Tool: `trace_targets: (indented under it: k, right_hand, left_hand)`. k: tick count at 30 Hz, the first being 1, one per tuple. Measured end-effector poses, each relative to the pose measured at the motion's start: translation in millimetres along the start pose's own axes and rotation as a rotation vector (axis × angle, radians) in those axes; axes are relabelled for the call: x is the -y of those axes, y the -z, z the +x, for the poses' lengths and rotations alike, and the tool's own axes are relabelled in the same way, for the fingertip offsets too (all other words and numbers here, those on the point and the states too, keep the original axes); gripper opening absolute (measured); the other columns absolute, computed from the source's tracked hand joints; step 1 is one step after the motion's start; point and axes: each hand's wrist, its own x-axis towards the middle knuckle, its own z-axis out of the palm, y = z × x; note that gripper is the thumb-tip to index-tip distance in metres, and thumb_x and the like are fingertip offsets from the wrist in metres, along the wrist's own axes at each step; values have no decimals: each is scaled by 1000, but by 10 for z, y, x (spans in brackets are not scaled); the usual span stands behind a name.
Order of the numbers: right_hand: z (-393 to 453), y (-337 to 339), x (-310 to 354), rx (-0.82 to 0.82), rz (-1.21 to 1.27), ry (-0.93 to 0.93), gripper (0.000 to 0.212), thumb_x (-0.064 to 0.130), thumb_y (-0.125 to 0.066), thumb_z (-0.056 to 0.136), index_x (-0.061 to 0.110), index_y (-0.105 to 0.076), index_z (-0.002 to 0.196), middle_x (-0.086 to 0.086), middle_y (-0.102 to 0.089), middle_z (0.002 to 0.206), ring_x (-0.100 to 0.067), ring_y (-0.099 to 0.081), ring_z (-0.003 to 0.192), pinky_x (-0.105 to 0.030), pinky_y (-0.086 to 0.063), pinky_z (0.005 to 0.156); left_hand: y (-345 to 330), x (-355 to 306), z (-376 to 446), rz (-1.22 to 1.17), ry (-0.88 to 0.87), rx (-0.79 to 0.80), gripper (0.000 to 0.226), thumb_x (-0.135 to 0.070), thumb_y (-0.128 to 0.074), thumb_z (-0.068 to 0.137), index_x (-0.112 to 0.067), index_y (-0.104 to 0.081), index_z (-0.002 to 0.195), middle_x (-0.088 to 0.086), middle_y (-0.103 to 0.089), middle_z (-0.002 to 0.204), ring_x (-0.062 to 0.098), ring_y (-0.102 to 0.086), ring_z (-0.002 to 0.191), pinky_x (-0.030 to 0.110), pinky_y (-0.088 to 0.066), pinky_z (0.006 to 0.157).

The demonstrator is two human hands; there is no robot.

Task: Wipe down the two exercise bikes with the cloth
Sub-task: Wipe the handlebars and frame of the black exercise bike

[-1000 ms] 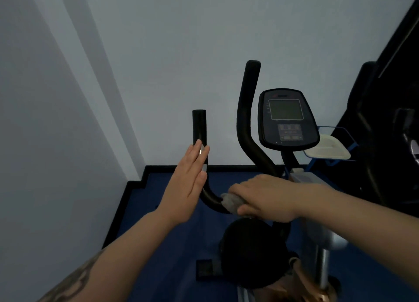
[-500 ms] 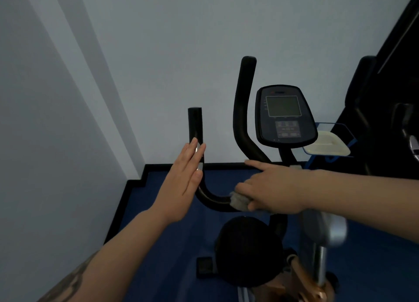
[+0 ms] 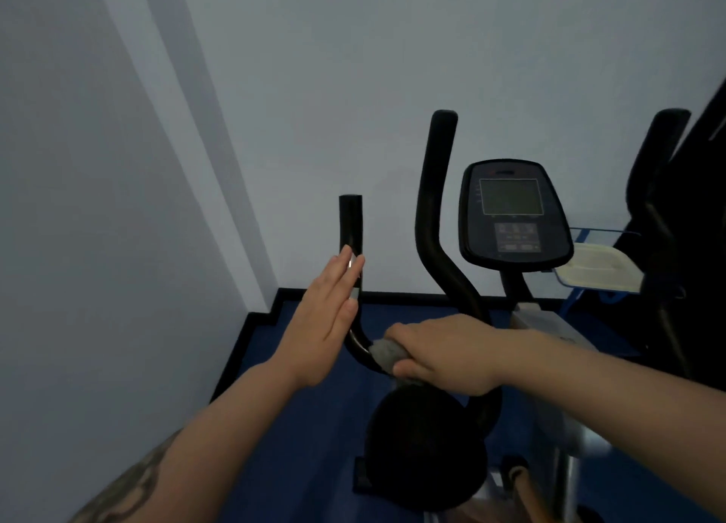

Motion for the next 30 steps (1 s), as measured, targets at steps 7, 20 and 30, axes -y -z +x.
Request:
trace_targets:
  k: [7,20,30]
  right_hand:
    - [328,49,266,27,395,-150,42,55,-33,100,15,-41,112,2,-54,93,-20,-55,91,-36,-44,81]
    - [600,-38,317,-322,1289,-338,47,46,-52,96,29,-35,136,5,-62,121,-4,-61,108,-20,-50,91]
    - [1141,247,410,-900,1694,-469,25,39,-45,101,18,-55,111,6,-71,93,-5,-68,86,-19,-53,75]
  left_hand:
    - [150,76,10,167,-108,93,53,-39,-18,105,-25,-6,155,-8,4,164,8,-1,150,37,-7,123]
    - [463,493,643,110,-309,59,68,-45,-34,102,-22,0,157,-4,8,165,17,1,152,30,-2,122]
    - [703,608,1131,-137,-238,157,49,-37,-29,101,-39,-22,149,-9,-52,136,7,-48,127,39,-37,111]
